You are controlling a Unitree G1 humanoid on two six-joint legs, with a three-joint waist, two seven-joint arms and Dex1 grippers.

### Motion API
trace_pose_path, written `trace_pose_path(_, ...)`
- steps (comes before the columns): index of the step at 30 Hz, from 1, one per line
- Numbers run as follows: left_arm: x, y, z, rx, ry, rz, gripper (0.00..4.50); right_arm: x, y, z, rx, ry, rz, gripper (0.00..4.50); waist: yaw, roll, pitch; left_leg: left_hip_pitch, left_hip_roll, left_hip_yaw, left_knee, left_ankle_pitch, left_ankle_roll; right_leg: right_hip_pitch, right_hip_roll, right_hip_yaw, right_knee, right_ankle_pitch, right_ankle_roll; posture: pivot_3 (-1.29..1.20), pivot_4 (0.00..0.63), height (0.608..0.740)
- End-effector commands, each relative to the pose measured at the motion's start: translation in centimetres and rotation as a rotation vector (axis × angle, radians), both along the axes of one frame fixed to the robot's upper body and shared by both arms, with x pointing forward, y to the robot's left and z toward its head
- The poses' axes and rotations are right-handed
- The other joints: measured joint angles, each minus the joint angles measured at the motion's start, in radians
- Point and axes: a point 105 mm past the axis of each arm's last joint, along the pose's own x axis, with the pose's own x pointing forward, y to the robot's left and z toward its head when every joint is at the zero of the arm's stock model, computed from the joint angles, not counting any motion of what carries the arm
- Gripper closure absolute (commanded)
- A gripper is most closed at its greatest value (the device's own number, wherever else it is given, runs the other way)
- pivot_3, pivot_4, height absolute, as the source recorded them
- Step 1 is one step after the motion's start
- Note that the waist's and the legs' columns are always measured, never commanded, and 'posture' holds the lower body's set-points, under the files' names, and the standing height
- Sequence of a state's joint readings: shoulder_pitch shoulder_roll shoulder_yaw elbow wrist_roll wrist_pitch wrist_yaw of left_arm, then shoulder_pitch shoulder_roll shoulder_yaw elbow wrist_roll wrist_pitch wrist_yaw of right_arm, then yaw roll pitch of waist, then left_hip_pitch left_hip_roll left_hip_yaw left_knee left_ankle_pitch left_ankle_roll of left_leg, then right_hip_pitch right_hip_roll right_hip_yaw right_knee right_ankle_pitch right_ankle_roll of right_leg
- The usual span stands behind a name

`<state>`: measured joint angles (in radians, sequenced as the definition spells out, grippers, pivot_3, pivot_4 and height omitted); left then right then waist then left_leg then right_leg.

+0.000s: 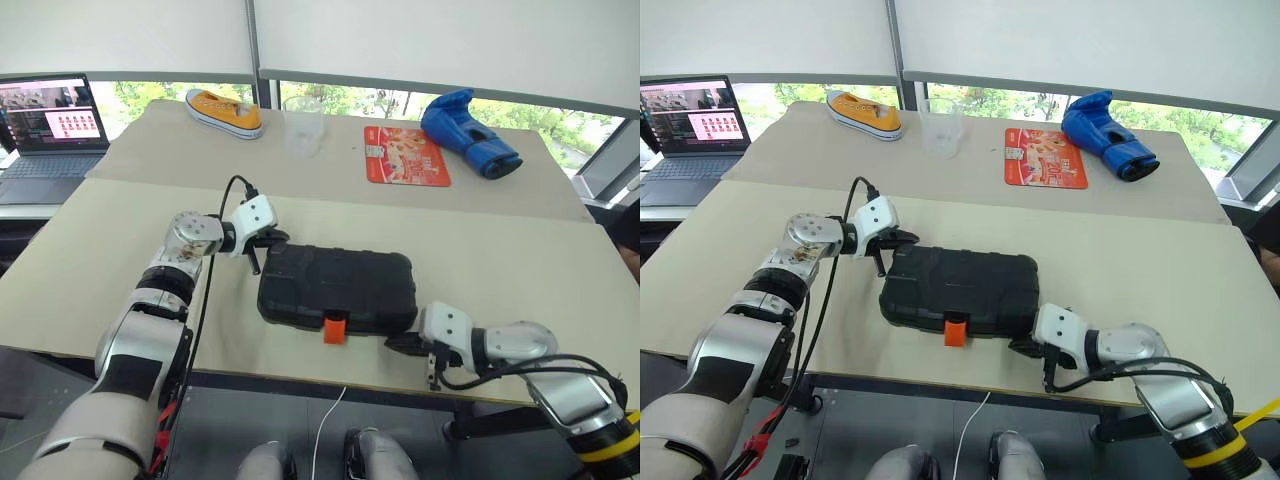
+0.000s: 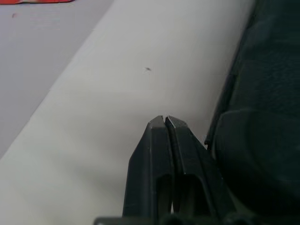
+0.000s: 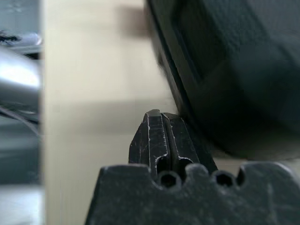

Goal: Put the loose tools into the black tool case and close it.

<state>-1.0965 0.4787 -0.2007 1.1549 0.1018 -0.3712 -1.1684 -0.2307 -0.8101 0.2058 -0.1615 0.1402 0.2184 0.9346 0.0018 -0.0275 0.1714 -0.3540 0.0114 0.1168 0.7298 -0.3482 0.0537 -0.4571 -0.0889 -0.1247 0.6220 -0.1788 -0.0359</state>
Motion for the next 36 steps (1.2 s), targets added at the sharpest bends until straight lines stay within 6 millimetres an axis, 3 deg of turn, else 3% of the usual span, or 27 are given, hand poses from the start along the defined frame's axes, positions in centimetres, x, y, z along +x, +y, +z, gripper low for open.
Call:
trace_pose_path(1,-1.9,-1.2,-0.2,0.027,0.051,-0.177,4.39,4.1,-4.0,2.3,-0.027,-0.167,-0.215,4.50,-0.001,0.000,0.000,0.000,0.000,0.001,0.001,0.000,0.000,0.000,-0.001,0.000,0.000,-0.002,0.004,0.00,0.150,0.724)
trace_pose_path(4,-2.5,-1.4,0.3,-0.004,0.059,-0.221,4.39,5.1,-5.1,2.8,-0.007,-0.179,-0.267,4.50,0.005,0.000,0.000,0.000,0.000,0.005,0.004,0.002,0.002,-0.001,-0.006,0.001,0.002,-0.003,0.006,0.00,0.150,0.724)
trace_pose_path(7,-2.6,-1.2,1.9,-0.075,0.059,-0.212,4.39,4.6,-5.2,3.3,0.022,-0.166,-0.254,4.50,0.006,0.000,0.000,0.000,0.002,0.004,0.007,0.002,0.002,-0.001,-0.007,0.002,0.005,-0.003,0.005,0.00,0.150,0.724)
trace_pose_path(11,-2.8,-1.1,5.8,-0.254,0.157,-0.187,4.39,2.0,-4.6,4.1,0.104,-0.076,-0.183,4.50,0.006,0.000,0.000,-0.001,0.003,0.004,0.007,0.002,0.002,-0.001,-0.005,0.001,0.005,0.001,-0.002,0.00,0.150,0.724)
trace_pose_path(14,-4.7,-2.4,7.2,-0.285,0.241,-0.275,4.39,-0.6,-3.6,4.1,0.142,0.010,-0.112,4.50,0.006,0.001,0.000,-0.002,0.003,0.002,0.007,0.002,0.002,-0.001,-0.004,0.000,0.006,0.001,-0.002,0.00,0.150,0.724)
trace_pose_path(18,-7.6,-5.5,4.0,-0.131,0.267,-0.405,4.39,-3.1,-1.5,3.9,0.165,0.077,-0.016,4.50,0.008,0.002,-0.001,0.000,0.002,0.002,0.007,0.002,0.003,0.001,-0.005,0.001,0.004,0.000,0.000,0.00,0.150,0.724)
trace_pose_path(24,-7.7,-5.5,-1.4,0.070,0.210,-0.397,4.39,-2.3,0.7,3.7,0.194,0.071,-0.011,4.50,0.007,0.002,-0.001,0.001,0.004,0.001,0.010,0.003,0.001,0.001,-0.005,0.005,0.005,-0.002,0.004,0.00,0.150,0.724)
trace_pose_path(36,-7.6,-5.9,-1.5,0.038,0.181,-0.387,4.39,0.5,1.9,1.6,0.170,0.054,-0.061,4.50,0.010,0.004,-0.004,0.001,0.003,0.000,0.010,0.005,0.002,0.002,-0.006,0.006,0.008,-0.001,0.003,0.00,0.150,0.724)
